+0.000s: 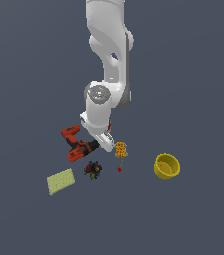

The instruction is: Pick up a designated object from a clutter of objects.

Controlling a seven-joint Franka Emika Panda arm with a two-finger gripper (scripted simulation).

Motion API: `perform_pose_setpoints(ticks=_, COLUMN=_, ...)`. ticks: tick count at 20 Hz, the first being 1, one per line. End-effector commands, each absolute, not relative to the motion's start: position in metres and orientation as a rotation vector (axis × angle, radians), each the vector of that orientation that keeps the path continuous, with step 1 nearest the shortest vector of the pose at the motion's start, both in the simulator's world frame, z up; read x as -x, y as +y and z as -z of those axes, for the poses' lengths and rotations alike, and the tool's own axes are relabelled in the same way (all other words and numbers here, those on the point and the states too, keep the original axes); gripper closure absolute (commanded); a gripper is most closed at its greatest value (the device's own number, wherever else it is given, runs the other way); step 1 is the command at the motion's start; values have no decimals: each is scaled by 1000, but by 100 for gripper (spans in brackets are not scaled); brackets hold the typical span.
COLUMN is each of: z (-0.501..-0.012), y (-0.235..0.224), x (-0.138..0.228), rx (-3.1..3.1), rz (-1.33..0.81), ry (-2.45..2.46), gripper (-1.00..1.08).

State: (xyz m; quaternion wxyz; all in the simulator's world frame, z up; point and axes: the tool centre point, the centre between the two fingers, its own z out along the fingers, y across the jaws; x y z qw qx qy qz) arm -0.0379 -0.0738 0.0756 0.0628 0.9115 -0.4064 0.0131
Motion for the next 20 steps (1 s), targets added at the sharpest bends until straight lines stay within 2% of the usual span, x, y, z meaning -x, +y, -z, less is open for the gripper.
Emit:
perform_pose_setpoints(ticks=1, z=-68, y=-75, x=41, rx=-2733, rz=-49, ry=-1272, gripper=-60)
perform_pose_setpoints(ticks=20, z=-36, y=-80, x=47, rx=-2702, rz=-60, ry=-1332, gripper=-60)
